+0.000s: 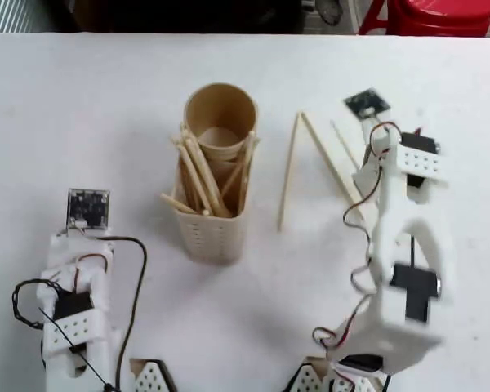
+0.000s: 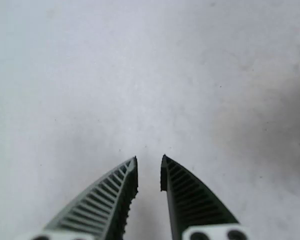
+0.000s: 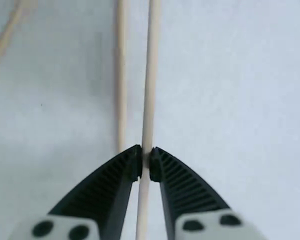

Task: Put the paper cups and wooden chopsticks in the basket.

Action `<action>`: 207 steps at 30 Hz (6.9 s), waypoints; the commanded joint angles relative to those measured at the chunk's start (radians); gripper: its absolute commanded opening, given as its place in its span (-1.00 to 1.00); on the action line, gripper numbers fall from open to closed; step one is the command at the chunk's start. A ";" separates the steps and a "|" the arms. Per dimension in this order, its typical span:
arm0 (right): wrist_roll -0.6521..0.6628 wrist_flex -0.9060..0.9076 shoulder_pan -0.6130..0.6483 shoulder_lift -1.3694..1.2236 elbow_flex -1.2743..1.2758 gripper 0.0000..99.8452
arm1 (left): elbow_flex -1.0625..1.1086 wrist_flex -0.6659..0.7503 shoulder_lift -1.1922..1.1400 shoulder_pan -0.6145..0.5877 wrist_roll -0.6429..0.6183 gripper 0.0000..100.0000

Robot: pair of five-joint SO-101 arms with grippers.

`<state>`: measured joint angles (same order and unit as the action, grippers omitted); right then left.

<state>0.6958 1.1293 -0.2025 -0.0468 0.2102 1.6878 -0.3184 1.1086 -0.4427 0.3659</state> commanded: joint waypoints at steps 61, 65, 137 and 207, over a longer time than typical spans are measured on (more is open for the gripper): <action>-0.206 -0.053 0.516 1.030 0.278 -0.70 | -0.002 -0.002 0.016 -0.008 0.012 -0.80; -0.015 -0.007 0.263 1.013 0.356 -0.70 | -0.002 -0.002 0.016 -0.008 0.012 -0.80; -0.473 -0.168 0.521 1.257 0.333 -0.97 | -0.002 -0.002 0.016 -0.008 0.012 -0.80; -0.034 -0.179 0.104 1.655 1.458 -0.94 | -0.002 0.000 0.016 0.205 0.011 -0.80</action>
<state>0.6299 0.9805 -0.0813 1.5781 1.6448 1.6878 -0.3184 1.1086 -0.2969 0.3659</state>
